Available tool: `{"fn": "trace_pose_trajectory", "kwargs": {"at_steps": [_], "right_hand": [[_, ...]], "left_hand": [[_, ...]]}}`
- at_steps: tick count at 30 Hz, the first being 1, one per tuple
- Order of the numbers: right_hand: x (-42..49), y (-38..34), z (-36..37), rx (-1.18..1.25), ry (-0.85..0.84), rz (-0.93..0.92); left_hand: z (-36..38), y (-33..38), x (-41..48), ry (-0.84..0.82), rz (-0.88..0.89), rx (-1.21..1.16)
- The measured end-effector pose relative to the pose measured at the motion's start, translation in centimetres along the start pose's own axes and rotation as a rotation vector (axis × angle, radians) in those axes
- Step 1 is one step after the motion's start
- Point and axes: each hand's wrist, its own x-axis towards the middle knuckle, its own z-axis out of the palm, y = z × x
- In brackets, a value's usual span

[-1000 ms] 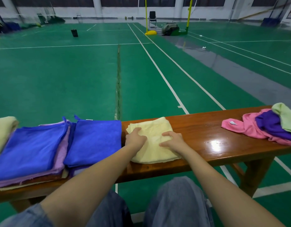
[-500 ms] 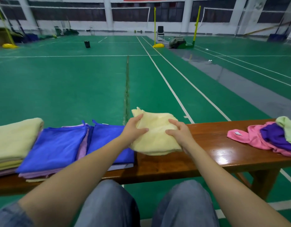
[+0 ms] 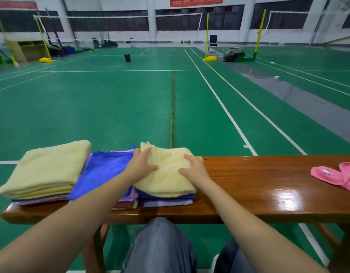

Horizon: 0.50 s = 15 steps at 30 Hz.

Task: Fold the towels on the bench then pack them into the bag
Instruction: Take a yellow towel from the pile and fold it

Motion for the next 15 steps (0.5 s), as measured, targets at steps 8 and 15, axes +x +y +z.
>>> {"fn": "trace_pose_trajectory", "kwargs": {"at_steps": [8,15], "right_hand": [[0.0,2.1,2.3,-0.414,-0.059,-0.241],[0.4,3.7,3.1,-0.324,-0.079,-0.174]], "left_hand": [[4.1,-0.8,-0.1,-0.015,0.254,0.344],[5.9,-2.1,-0.5,-0.041,0.191,0.375]]}}
